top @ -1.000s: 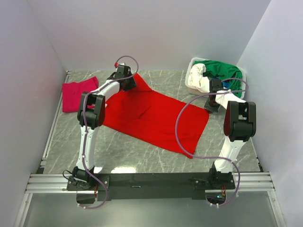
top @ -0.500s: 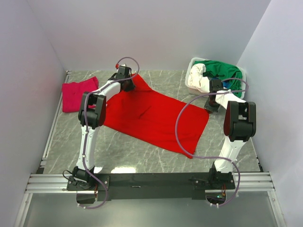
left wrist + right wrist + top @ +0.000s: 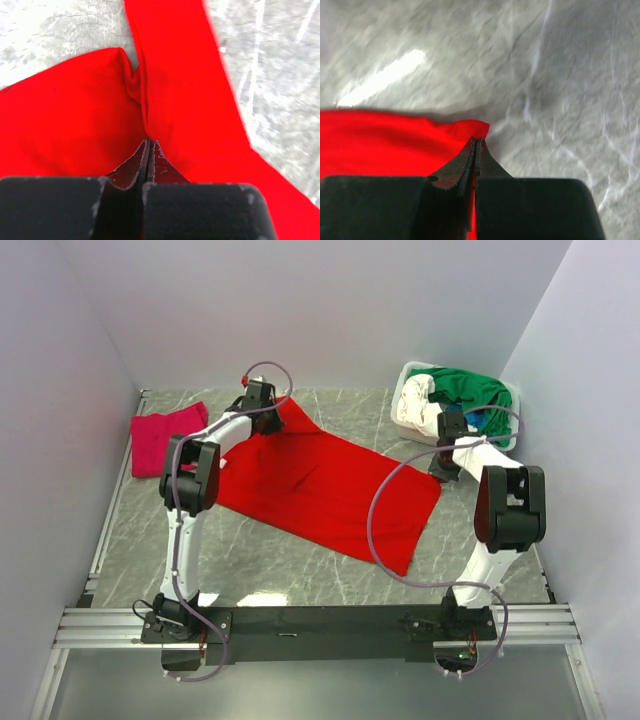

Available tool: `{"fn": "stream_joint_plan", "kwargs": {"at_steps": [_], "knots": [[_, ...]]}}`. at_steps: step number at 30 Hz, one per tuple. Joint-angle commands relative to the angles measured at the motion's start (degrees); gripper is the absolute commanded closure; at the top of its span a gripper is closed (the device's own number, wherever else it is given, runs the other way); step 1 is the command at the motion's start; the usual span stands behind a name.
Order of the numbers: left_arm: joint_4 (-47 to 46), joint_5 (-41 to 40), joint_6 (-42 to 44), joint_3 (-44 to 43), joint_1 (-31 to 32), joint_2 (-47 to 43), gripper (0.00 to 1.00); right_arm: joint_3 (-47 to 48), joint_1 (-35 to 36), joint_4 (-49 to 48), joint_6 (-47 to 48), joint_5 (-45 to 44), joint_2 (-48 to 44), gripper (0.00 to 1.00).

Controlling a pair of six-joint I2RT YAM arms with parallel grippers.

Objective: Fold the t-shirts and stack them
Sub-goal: Fold the tshirt

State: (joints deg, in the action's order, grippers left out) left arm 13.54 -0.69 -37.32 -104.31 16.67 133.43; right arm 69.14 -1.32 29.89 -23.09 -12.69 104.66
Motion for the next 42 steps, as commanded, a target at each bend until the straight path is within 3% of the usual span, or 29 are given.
{"fn": "stream_joint_plan", "kwargs": {"at_steps": [1, 15, 26, 42], "knots": [[-4.75, 0.86, -1.00, 2.61, 0.30, -8.79, 1.00, -2.17, 2.90, 0.70, -0.46, -3.74, -5.69, 1.00], [-6.51, 0.86, -0.47, 12.28, 0.47, -17.31, 1.00, -4.37, 14.24, 5.79, -1.60, -11.30, -12.54, 1.00], [-8.09, -4.67, 0.67, 27.83, 1.09, -29.00, 1.00, -8.50, 24.16, 10.27, -3.80, -14.29, -18.52, 1.00], [-7.04, -12.66, -0.56, 44.19, 1.79, -42.01, 1.00, -12.10, 29.18, 19.50, -8.02, -19.22, -22.31, 1.00]]}}
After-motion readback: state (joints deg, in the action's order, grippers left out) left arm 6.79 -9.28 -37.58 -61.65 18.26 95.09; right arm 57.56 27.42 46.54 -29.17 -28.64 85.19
